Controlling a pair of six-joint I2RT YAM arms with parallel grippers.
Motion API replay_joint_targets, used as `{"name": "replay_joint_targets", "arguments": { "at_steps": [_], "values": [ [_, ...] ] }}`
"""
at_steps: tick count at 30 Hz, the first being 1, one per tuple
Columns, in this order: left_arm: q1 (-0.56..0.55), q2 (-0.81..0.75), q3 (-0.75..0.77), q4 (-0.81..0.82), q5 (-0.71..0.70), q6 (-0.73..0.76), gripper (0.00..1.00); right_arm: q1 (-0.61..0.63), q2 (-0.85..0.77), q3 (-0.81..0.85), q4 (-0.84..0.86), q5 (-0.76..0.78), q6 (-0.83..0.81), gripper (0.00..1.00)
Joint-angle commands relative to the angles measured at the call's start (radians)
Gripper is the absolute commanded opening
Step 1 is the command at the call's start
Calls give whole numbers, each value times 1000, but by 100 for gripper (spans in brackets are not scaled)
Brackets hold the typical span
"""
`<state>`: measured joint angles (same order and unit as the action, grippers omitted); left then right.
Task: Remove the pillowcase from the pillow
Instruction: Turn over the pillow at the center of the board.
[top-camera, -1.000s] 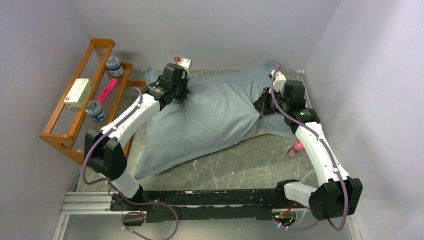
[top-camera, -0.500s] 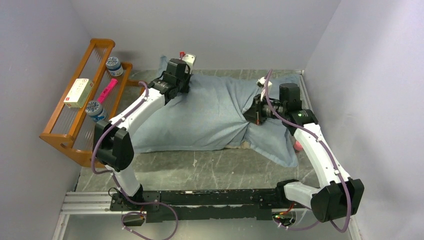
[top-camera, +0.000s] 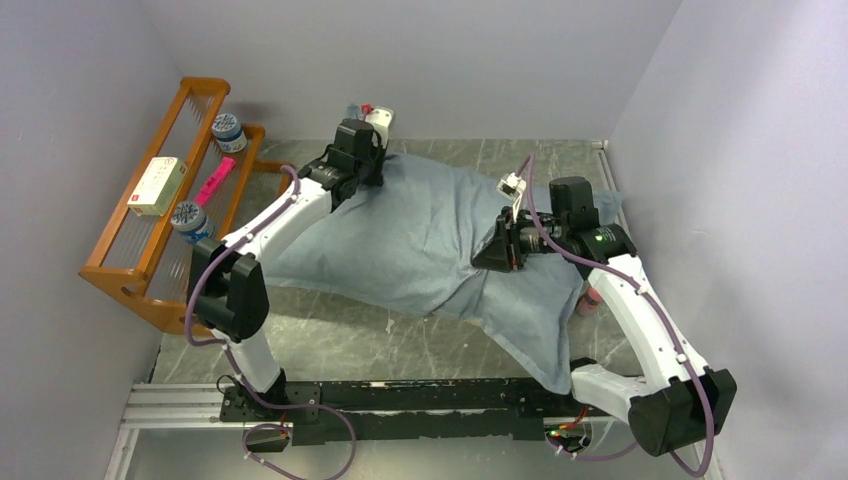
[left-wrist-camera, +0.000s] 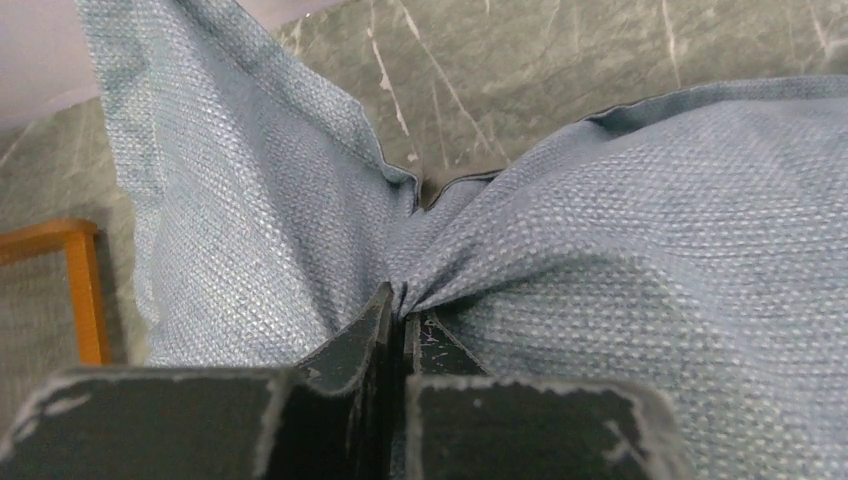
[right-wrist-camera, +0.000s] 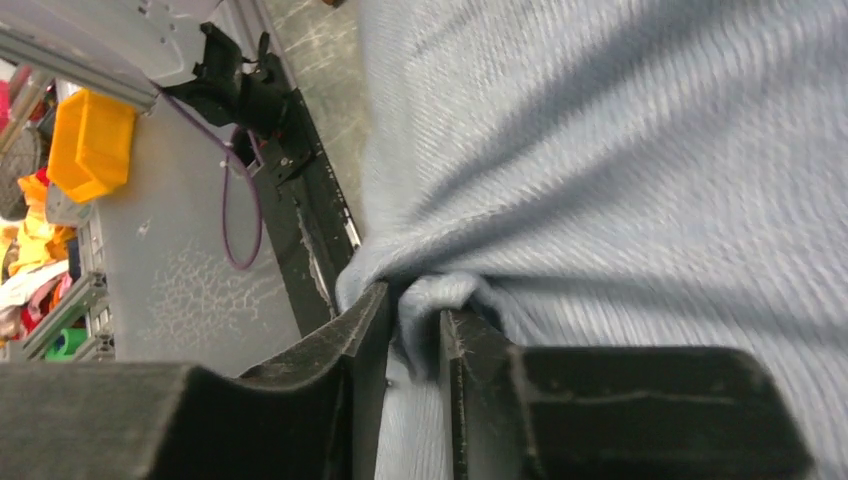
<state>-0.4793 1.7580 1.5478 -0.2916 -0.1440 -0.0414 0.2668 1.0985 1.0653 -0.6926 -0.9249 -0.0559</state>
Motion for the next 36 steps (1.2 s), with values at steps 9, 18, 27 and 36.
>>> {"name": "replay_joint_targets", "arguments": {
  "at_steps": [9,18,27,36],
  "values": [
    [-12,-319,-127,-4,-112,-123,65,18,-28,117,13,86,-74,61],
    [-10,-486,-255,-142,-135,-264,85,18,-61,121,40,481,16,85],
    [-10,-615,-481,-214,-131,-510,89,18,-102,119,-36,745,101,95],
    [-7,-516,-583,-98,-41,-624,91,18,-107,-50,12,617,254,98]
  ]
}}
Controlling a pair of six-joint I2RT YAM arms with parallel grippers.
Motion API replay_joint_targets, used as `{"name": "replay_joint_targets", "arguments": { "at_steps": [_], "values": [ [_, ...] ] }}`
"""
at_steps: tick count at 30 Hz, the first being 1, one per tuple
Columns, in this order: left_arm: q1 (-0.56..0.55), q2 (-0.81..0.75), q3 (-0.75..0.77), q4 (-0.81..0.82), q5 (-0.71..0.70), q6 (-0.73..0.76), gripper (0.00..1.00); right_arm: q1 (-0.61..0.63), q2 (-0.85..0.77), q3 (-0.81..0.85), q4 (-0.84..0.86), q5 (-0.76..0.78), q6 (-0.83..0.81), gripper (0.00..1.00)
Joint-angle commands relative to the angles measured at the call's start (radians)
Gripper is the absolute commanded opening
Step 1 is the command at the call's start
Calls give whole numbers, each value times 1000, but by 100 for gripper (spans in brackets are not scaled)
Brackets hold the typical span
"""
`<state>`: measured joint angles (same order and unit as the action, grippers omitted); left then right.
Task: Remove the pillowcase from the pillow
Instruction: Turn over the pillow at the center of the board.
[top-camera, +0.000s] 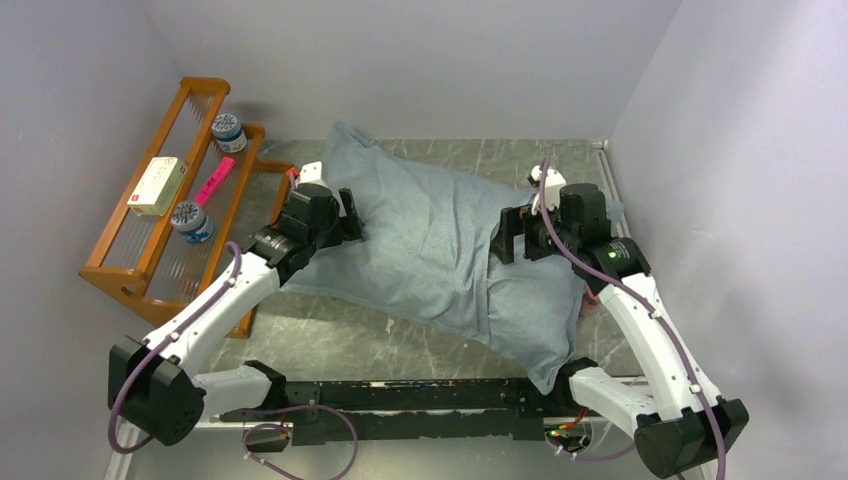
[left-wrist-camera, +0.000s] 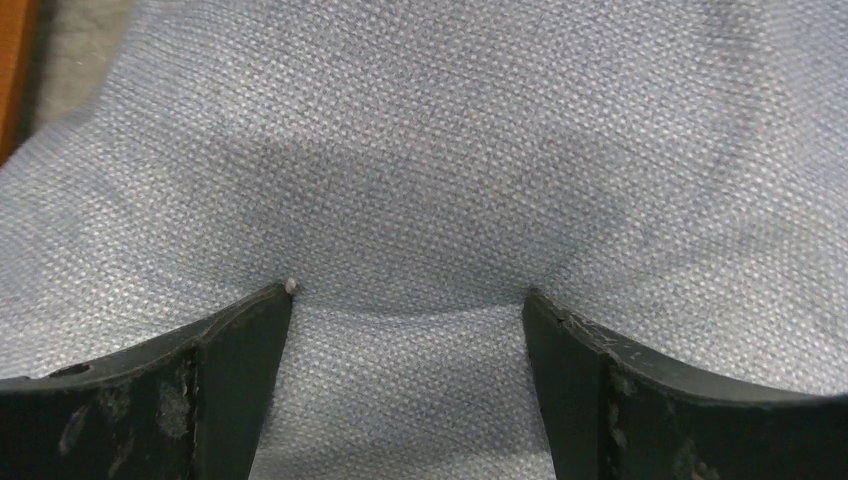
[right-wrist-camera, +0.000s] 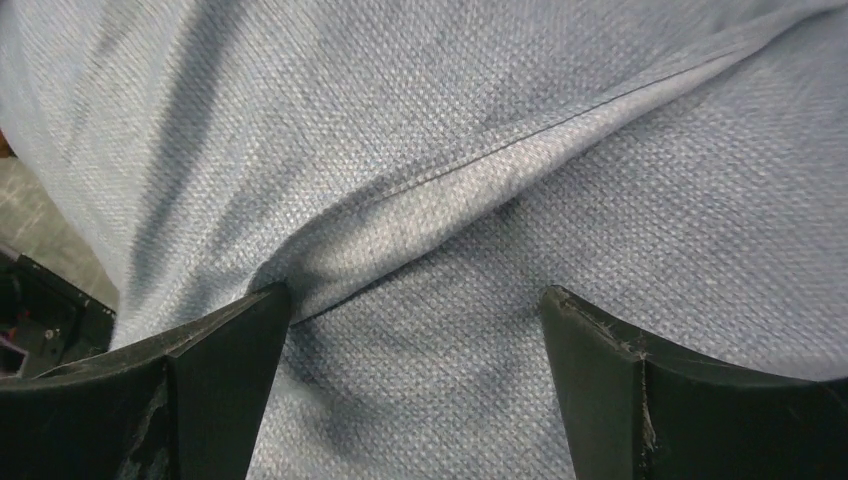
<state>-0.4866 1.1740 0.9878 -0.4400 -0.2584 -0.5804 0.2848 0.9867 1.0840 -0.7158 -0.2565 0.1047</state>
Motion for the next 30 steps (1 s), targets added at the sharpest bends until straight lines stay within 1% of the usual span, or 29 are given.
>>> {"name": "replay_joint_targets", "arguments": {
  "at_steps": [1,2,5,7,8,10,12,15,16,17,18,19,24,30],
  "values": [
    [0,90,-25,62,81,-88,91,-1,10,-85,43,-62,99,98],
    [0,110,-28,76,85,-90,91,0,17,-99,49,-71,102,97],
    [1,159,-48,131,89,-92,88,0,51,-123,52,-114,89,91],
    [5,188,-58,176,101,-82,84,1,68,-140,61,-156,84,84],
    [6,205,-59,199,106,-78,81,1,70,-151,72,-172,85,78],
    [11,239,-49,241,121,-69,70,1,70,-172,95,-222,87,64],
    [16,288,-26,284,134,-58,55,1,65,-187,117,-260,89,50],
    [22,361,45,311,177,-27,35,1,57,-203,141,-328,79,33],
    [23,385,75,312,188,-17,28,1,55,-209,154,-363,69,24],
    [23,410,111,313,197,-6,19,1,51,-214,166,-389,64,14],
    [24,430,141,315,205,4,11,1,47,-218,181,-414,61,7],
    [25,450,169,320,211,14,6,1,43,-225,196,-436,60,1],
    [26,522,332,329,233,89,5,6,21,-244,291,-542,74,0],
    [28,561,505,344,247,194,5,39,-8,-258,390,-607,75,0]
  ]
}}
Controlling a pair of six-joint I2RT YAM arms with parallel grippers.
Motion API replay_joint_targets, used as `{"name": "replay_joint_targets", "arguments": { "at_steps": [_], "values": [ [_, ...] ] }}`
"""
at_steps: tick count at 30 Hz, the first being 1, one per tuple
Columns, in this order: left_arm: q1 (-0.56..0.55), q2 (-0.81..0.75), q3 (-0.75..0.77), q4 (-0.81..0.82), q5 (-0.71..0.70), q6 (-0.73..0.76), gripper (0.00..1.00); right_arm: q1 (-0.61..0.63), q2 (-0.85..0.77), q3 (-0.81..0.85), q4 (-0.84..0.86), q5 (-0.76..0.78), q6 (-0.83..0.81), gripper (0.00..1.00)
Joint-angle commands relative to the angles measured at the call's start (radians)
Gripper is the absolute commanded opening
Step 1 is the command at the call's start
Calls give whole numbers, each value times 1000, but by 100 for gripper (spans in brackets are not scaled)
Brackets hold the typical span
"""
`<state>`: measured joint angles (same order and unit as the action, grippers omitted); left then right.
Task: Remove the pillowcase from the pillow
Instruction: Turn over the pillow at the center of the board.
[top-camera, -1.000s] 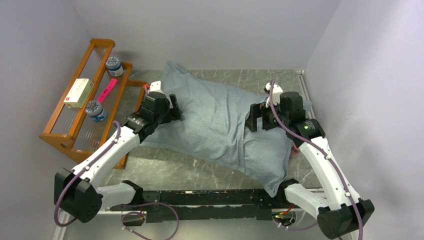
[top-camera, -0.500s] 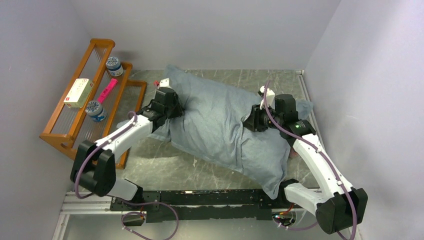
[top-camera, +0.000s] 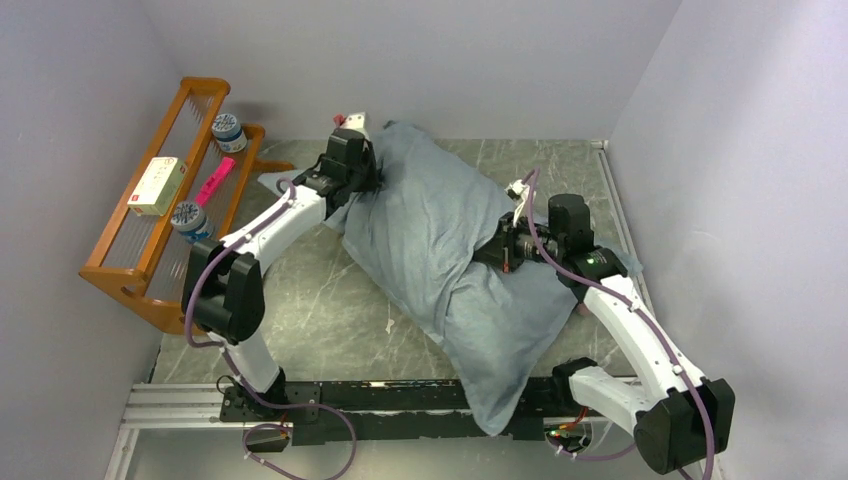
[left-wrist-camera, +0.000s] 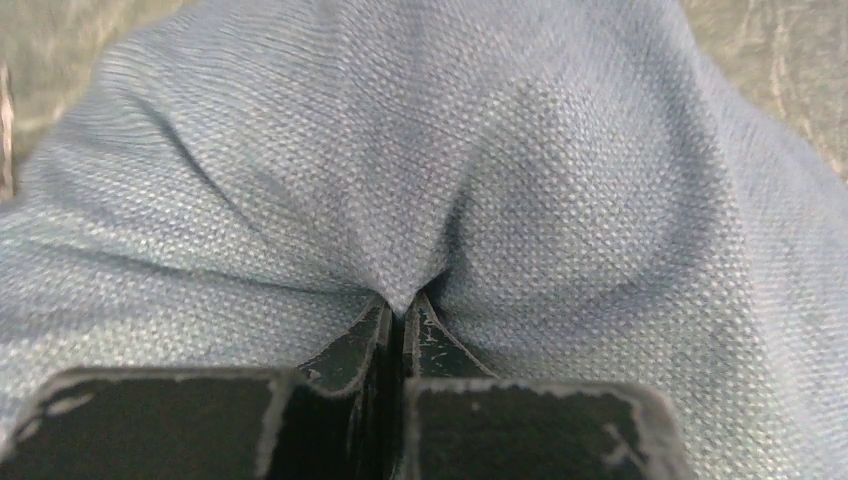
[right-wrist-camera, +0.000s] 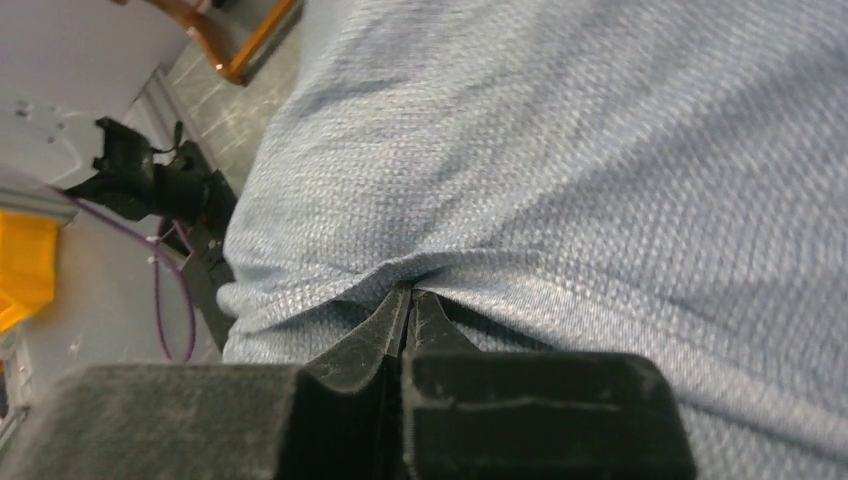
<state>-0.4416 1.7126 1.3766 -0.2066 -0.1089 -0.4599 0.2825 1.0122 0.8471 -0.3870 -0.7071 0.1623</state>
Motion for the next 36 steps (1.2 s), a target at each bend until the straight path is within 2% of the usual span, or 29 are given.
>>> {"name": "replay_joint_targets", "arguments": {
  "at_steps": [1,5,12,21,22,26,31,33,36],
  "values": [
    [-17,31,146,108,96,86,5,47,-36,-23,84,-165,23,0],
    [-4,66,238,85,68,121,5,68,-25,-27,148,-152,38,0],
    [74,81,254,37,12,92,5,116,38,-30,279,-136,68,0],
    [89,-5,159,39,-25,163,5,146,88,10,213,-59,1,0],
    [88,-19,154,38,-14,176,6,147,86,16,194,-44,-9,3],
    [87,-93,113,40,66,215,26,146,50,30,143,36,-28,19],
    [77,-192,38,26,154,246,57,146,9,44,83,118,-38,46],
    [61,-236,8,20,178,263,66,146,-11,50,63,153,-38,54],
    [23,-297,-36,6,193,292,75,147,-46,56,44,210,-32,67]
  ]
}}
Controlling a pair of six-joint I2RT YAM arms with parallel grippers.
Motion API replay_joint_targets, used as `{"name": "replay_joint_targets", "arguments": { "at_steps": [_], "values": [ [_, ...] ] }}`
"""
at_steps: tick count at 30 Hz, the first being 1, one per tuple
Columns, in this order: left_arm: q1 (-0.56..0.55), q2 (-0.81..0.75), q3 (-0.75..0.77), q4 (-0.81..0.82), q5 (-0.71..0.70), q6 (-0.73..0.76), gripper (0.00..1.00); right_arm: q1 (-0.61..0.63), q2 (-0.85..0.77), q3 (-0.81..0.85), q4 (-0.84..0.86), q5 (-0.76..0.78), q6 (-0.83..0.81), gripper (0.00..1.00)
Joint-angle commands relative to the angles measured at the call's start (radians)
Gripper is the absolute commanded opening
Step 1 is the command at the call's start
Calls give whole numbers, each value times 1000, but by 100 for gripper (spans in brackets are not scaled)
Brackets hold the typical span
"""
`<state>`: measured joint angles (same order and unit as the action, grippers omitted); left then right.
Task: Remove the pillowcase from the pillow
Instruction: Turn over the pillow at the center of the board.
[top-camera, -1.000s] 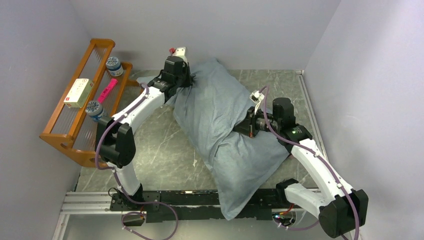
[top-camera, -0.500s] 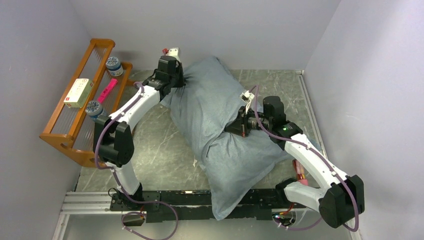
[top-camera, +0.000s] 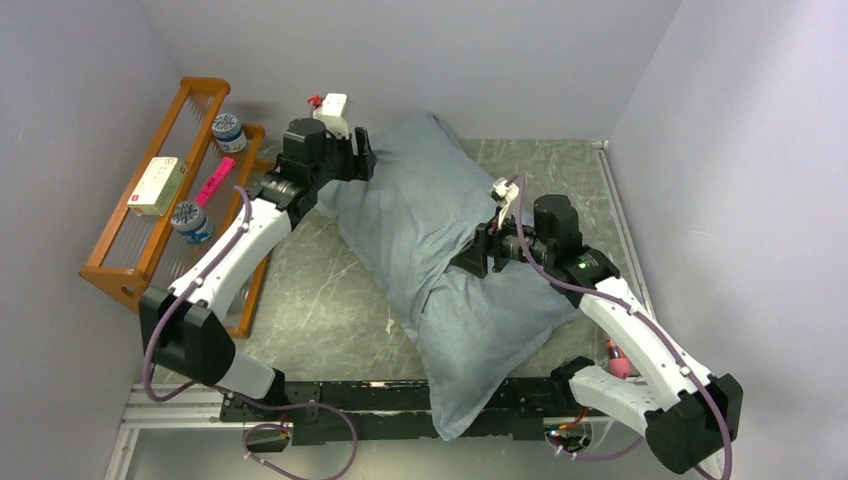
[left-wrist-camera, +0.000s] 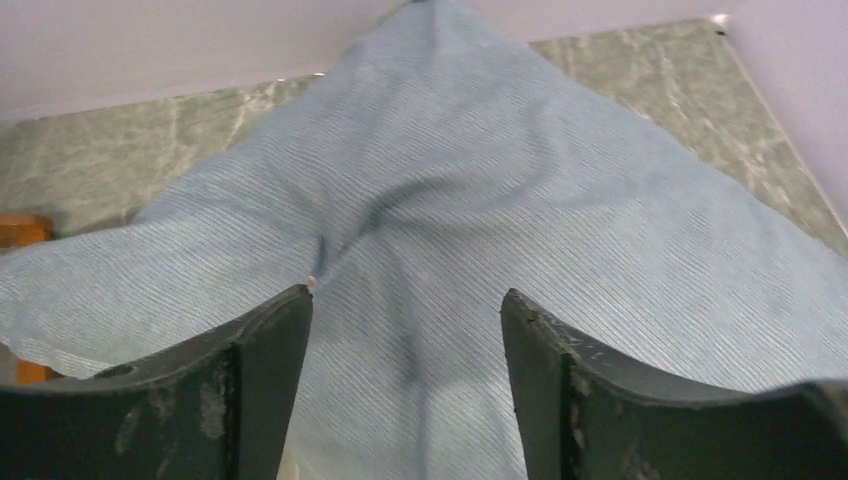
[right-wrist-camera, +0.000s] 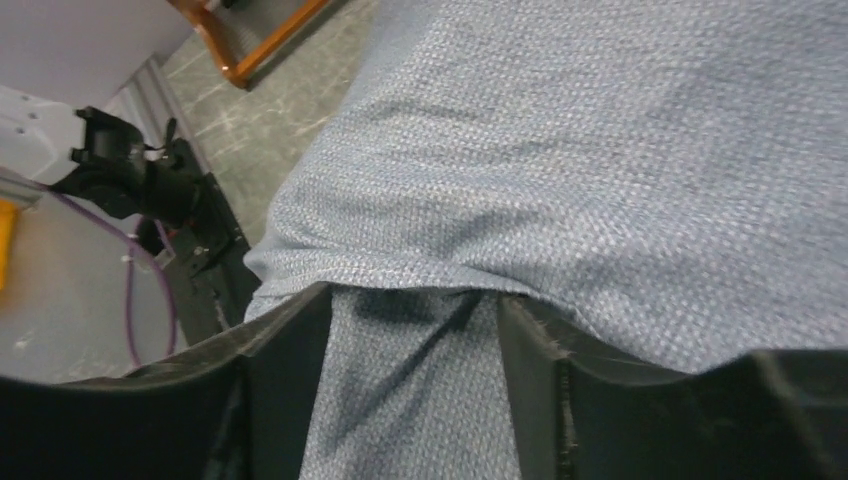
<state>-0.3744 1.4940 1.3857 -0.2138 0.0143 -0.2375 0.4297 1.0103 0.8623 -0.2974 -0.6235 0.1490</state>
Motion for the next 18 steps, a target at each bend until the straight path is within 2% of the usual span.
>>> {"name": "replay_joint_targets", "arguments": {
  "at_steps": [1,5,8,12,18],
  "values": [
    [-59,-98,-59,8,73,76,76,-1,-57,42,-50,152,-12,71],
    [-137,-175,-122,-6,70,109,84,-2,-118,35,-58,245,16,85],
    [-209,-226,-155,-30,57,136,88,-2,-168,17,-58,319,53,99],
    [-279,-315,-236,-13,81,162,95,-1,-230,-3,-74,419,90,100],
    [-365,-443,-336,33,102,163,96,-2,-271,11,-146,590,125,100]
  ]
}}
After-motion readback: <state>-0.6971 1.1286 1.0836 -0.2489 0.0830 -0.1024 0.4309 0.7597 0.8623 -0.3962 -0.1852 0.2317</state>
